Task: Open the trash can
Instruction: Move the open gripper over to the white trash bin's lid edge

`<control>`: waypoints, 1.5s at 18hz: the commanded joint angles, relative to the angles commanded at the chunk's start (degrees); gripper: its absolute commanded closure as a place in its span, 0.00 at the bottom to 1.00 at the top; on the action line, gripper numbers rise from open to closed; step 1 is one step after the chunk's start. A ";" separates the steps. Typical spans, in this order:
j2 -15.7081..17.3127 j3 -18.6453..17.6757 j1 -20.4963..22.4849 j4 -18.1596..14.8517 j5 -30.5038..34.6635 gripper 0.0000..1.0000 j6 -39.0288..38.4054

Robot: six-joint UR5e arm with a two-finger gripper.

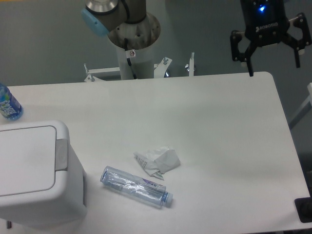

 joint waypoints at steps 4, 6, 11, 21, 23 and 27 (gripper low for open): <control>0.09 -0.17 -0.09 -0.09 0.09 0.00 -0.09; 0.09 -0.09 -1.57 -0.44 0.09 0.00 -1.14; 0.44 -0.35 -5.70 -0.53 0.09 0.00 -10.97; -2.37 -1.14 -23.80 -0.62 -0.87 0.00 -41.27; -3.33 -1.05 -25.92 -0.62 -2.45 0.00 -47.69; -5.18 -1.23 -27.95 -0.62 -9.39 0.00 -56.50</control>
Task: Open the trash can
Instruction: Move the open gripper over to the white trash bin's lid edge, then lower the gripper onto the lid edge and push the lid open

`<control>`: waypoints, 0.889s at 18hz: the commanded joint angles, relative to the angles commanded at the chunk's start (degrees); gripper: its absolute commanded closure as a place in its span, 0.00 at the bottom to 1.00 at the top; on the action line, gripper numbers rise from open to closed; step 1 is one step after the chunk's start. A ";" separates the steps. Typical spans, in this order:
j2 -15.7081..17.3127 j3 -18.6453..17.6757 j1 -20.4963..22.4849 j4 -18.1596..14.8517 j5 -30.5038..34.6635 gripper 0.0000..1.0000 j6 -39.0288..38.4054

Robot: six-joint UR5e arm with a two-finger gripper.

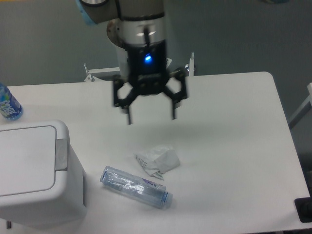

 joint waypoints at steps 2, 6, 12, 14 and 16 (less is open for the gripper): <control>-1.23 0.00 -0.18 0.09 -3.52 0.00 -3.42; -2.90 0.00 -0.26 0.62 -6.96 0.00 -9.06; -4.31 0.26 -2.28 0.79 -6.87 0.00 -8.89; -4.58 0.35 -2.64 0.79 -6.78 0.00 -8.89; -4.75 0.26 -2.64 0.79 -6.78 0.00 -8.89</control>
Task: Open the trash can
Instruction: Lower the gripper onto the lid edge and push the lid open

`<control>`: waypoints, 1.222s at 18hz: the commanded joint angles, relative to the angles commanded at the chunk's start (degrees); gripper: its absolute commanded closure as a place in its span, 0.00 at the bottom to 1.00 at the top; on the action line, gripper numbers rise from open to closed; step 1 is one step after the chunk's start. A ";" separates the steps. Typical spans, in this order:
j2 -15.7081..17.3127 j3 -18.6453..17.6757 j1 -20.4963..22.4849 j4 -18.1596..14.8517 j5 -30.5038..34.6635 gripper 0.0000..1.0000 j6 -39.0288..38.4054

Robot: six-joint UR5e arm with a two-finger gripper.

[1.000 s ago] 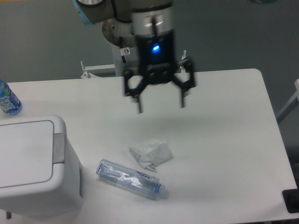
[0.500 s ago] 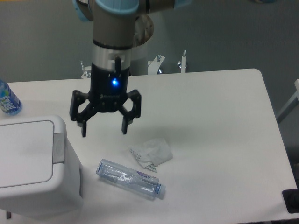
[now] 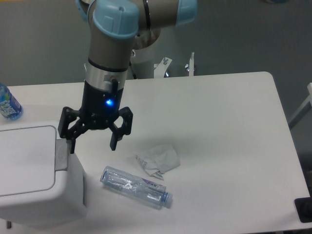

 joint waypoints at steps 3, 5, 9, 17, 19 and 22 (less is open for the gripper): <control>-0.35 0.17 -0.35 0.00 0.18 0.00 0.00; -0.70 0.17 -0.35 0.00 0.18 0.00 0.00; -1.32 0.26 -0.62 0.09 0.26 0.00 0.00; -1.50 0.18 -0.70 0.09 0.26 0.00 0.00; -1.50 0.09 -0.79 0.18 0.26 0.00 0.00; -1.85 0.09 -1.05 0.26 0.35 0.00 0.00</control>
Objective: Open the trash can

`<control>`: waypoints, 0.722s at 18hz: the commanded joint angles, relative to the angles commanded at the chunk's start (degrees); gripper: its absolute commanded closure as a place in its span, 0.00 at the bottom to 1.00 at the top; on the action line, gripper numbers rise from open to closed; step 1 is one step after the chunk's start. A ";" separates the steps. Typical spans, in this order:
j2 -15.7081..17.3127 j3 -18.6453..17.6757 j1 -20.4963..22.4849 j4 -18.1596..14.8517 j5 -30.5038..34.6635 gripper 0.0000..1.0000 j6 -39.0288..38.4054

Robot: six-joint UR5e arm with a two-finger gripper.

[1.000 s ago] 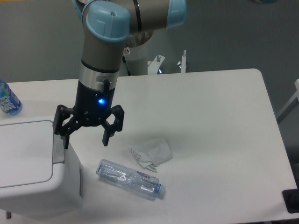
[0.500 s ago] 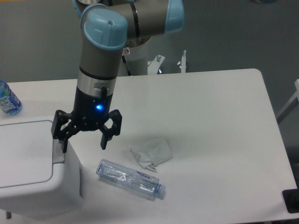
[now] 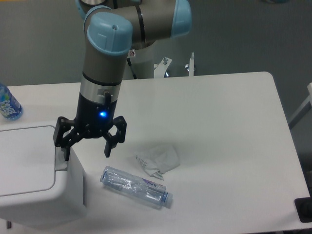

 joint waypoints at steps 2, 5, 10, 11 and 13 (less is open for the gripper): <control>0.00 -0.17 0.00 0.00 0.00 0.00 0.00; -0.09 -0.09 0.00 0.00 0.00 0.00 0.00; 0.00 0.17 0.00 -0.09 0.00 0.00 0.00; 0.00 0.44 0.00 -0.09 0.00 0.00 0.00; 0.09 1.84 0.00 -0.18 0.00 0.00 0.26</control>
